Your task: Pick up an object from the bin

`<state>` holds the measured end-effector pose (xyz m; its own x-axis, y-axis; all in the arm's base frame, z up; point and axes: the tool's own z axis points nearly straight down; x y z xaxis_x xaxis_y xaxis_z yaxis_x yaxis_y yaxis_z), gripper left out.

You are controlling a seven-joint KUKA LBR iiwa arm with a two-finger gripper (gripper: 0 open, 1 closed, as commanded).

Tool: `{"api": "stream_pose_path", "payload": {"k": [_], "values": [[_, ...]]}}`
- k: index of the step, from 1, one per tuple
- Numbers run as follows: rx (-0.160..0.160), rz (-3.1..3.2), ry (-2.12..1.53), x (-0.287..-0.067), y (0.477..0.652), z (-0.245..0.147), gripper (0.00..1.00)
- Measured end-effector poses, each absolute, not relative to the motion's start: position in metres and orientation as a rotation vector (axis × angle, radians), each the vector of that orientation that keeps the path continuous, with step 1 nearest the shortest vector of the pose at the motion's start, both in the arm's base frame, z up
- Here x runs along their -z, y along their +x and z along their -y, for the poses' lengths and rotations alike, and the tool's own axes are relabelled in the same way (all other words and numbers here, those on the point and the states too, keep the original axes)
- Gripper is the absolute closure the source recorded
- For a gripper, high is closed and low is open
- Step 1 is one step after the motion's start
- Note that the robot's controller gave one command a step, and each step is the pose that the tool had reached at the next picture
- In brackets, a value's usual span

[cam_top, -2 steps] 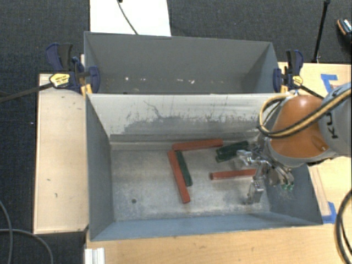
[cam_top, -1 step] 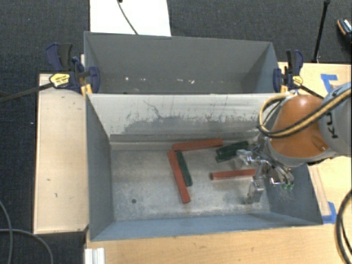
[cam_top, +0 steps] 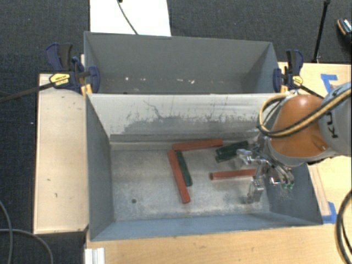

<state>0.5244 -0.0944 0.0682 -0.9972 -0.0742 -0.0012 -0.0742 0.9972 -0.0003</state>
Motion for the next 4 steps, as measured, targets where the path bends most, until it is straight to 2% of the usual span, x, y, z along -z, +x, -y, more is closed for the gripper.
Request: {"api": "stream_pose_path", "payload": {"k": [2,3,4], "values": [[0.002,-3.134,-0.128,-0.069,0.526,0.094,0.00],[0.002,-3.134,-0.131,-0.069,0.526,0.094,1.00],[0.003,-3.131,-0.132,-0.116,0.528,0.094,1.00]]}}
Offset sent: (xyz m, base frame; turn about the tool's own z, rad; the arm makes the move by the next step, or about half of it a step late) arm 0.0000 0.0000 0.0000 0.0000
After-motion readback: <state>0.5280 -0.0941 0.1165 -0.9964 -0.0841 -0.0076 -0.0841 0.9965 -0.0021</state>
